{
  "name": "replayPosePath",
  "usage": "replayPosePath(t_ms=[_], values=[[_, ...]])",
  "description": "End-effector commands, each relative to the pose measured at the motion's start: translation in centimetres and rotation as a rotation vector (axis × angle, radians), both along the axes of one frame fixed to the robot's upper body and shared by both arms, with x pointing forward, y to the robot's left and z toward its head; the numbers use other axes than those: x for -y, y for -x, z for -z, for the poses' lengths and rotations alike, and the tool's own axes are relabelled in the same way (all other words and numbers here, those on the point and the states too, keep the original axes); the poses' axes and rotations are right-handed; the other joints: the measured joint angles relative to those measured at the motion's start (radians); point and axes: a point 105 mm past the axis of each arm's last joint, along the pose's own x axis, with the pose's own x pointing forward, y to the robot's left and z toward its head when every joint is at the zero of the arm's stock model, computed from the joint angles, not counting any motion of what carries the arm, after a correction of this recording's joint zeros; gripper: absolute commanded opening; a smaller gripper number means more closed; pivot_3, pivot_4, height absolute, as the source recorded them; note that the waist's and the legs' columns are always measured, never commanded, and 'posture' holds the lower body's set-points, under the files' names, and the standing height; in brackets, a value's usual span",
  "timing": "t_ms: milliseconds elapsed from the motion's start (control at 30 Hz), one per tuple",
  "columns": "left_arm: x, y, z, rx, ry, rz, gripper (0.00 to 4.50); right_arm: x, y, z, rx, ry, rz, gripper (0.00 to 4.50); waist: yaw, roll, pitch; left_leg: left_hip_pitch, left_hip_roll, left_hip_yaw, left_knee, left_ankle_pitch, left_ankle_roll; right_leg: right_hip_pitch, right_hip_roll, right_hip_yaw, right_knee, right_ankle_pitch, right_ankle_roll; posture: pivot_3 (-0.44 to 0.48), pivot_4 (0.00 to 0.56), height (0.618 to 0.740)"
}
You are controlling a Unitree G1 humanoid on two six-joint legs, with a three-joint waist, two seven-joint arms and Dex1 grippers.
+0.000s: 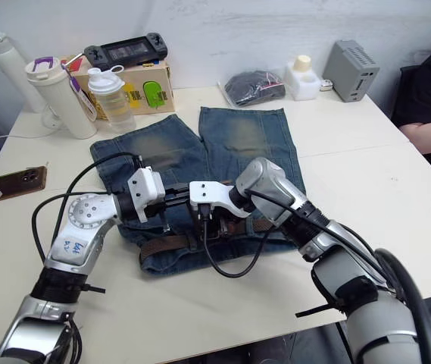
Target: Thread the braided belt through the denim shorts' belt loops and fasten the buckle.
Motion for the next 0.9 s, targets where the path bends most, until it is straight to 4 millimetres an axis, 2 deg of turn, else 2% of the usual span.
replayPosePath(t_ms=[33, 167, 333, 500, 800, 900], values=[[1.3, 0.3, -5.3, 0.197, 0.024, 0.142, 0.00, 0.7, 1.8, 7.2, -0.101, 0.209, -0.002, 0.05, -0.001, 0.000, 0.000, 0.000, 0.000, 0.000, 0.000, 0.000, 0.000, 0.000, 0.000, 0.000, 0.000, 0.000, 0.000, 0.000, 0.150, 0.687], [1.5, -0.5, -6.0, 0.230, -0.018, 0.190, 0.00, 0.4, 2.0, 7.4, -0.101, 0.210, -0.013, 0.05, -0.015, 0.000, -0.003, 0.000, 0.001, 0.001, 0.000, 0.000, -0.001, -0.001, 0.001, 0.000, 0.001, -0.001, -0.001, 0.000, 0.150, 0.687], [3.1, -1.3, -7.4, 0.282, -0.033, 0.260, 0.00, 0.1, 2.7, 7.9, -0.110, 0.209, -0.031, 0.05, -0.017, 0.000, -0.004, 0.001, 0.003, 0.002, -0.001, -0.001, -0.002, -0.001, 0.003, 0.000, 0.001, -0.001, -0.003, 0.000, 0.150, 0.687], [5.4, -1.1, -9.2, 0.335, -0.027, 0.346, 0.00, -0.1, 3.1, 8.2, -0.117, 0.209, -0.038, 0.05, -0.016, 0.000, -0.004, 0.001, 0.003, 0.002, -0.001, -0.001, -0.002, -0.001, 0.003, 0.000, 0.002, -0.001, -0.003, 0.000, 0.150, 0.687], [8.1, -1.1, -12.0, 0.421, -0.010, 0.427, 0.00, -0.2, 3.7, 8.4, -0.126, 0.206, -0.048, 0.05, -0.014, 0.002, -0.006, 0.001, 0.003, 0.002, 0.000, -0.001, -0.002, -0.001, 0.002, 0.000, 0.002, -0.001, -0.003, 0.000, 0.150, 0.687], [9.2, -1.0, -12.4, 0.440, -0.012, 0.453, 0.00, -0.2, 3.8, 8.5, -0.127, 0.207, -0.051, 0.05, -0.013, 0.002, -0.006, 0.001, 0.003, 0.002, 0.000, -0.001, -0.002, -0.001, 0.002, 0.000, 0.002, -0.001, -0.003, 0.000, 0.150, 0.687]])
